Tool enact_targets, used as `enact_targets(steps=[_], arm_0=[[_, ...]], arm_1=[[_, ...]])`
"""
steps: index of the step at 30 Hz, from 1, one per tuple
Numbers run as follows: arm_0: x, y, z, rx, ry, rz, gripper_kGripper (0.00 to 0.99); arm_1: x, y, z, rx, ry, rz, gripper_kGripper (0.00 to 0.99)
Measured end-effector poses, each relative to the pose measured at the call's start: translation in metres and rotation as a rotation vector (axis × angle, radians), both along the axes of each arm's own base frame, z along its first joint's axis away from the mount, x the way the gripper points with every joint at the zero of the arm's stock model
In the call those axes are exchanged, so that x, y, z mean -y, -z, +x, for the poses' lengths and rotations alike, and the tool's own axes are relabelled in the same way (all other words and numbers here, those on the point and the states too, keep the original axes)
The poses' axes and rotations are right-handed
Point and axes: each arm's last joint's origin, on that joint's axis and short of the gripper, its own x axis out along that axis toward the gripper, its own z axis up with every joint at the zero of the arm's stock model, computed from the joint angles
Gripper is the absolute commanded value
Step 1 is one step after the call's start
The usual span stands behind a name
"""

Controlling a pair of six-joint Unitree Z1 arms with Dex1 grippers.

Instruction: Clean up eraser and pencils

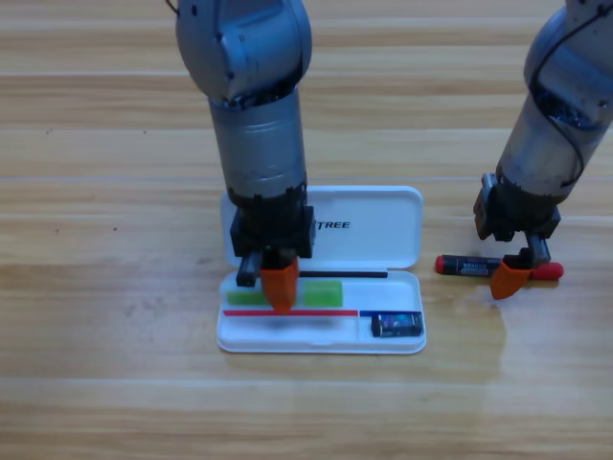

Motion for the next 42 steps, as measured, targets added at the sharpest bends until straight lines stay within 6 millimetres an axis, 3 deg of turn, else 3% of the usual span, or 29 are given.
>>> enact_targets(steps=[1, 3, 7, 10, 21, 27, 28, 30, 31, 34, 36, 42], arm_0=[[0.001, 0.001, 0.000, -0.003, 0.001, 0.001, 0.000], [0.001, 0.002, -0.001, -0.006, 0.003, 0.000, 0.000], [0.003, 0.004, -0.001, -0.020, 0.004, -0.005, 0.000], [0.005, 0.010, -0.001, -0.031, 0.005, 0.002, 0.000], [0.008, 0.021, 0.001, -0.045, 0.007, 0.016, 0.000], [0.010, 0.018, 0.003, -0.034, 0.006, 0.004, 0.000], [0.010, 0.017, 0.003, -0.033, 0.004, 0.003, 0.135], [0.010, 0.017, 0.003, -0.033, -0.003, 0.003, 0.549], [0.010, 0.017, 0.003, -0.034, -0.005, 0.004, 0.675], [0.011, 0.017, 0.003, -0.036, -0.007, 0.002, 0.877], [0.011, 0.017, 0.003, -0.037, -0.008, 0.001, 0.979], [0.011, 0.017, 0.003, -0.038, -0.018, 0.002, 0.990]], arm_1=[[-0.001, 0.002, 0.002, -0.002, -0.001, -0.002, 0.808], [-0.001, 0.006, 0.004, -0.006, -0.006, -0.007, 0.692], [0.000, 0.007, 0.008, -0.005, -0.013, -0.008, 0.261], [0.000, 0.008, 0.009, -0.004, -0.024, -0.009, 0.000], [0.000, 0.008, 0.011, 0.006, -0.052, -0.021, 0.000], [0.000, 0.008, 0.011, 0.005, -0.051, -0.022, 0.000], [0.000, 0.008, 0.011, 0.004, -0.050, -0.022, 0.000], [0.001, 0.008, 0.011, 0.002, -0.046, -0.023, 0.000], [0.001, 0.008, 0.010, 0.000, -0.043, -0.024, 0.000], [0.003, 0.007, 0.009, -0.010, -0.037, -0.030, 0.000], [0.004, 0.007, 0.009, -0.014, -0.032, -0.032, 0.000], [0.006, 0.006, 0.006, -0.020, -0.021, -0.035, 0.000]])
